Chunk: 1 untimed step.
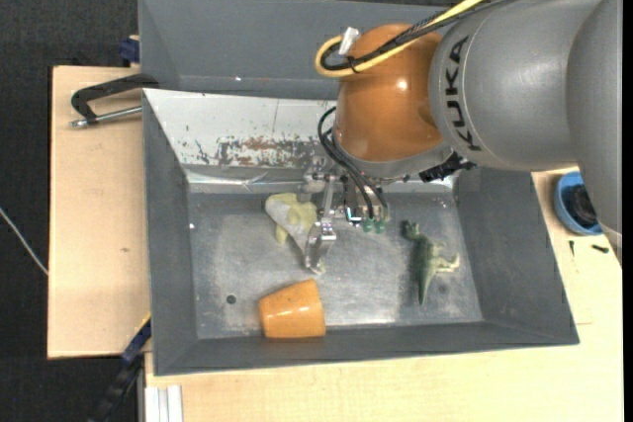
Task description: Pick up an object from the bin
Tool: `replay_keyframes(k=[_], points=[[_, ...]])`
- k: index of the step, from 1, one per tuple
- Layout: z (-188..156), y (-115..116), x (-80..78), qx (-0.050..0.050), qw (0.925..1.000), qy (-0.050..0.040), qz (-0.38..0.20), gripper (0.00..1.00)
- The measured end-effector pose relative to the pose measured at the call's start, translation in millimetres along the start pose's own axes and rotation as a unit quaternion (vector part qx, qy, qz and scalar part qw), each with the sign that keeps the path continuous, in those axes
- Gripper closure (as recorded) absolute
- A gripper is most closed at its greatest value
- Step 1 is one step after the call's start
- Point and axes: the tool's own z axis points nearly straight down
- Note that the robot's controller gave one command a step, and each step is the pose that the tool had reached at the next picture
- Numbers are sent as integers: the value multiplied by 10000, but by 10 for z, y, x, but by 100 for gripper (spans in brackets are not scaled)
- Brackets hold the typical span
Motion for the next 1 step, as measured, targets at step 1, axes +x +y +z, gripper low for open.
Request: replay_keyframes(k=[1], points=[[797,-162,-218,-32,9958,-113,906,0]])
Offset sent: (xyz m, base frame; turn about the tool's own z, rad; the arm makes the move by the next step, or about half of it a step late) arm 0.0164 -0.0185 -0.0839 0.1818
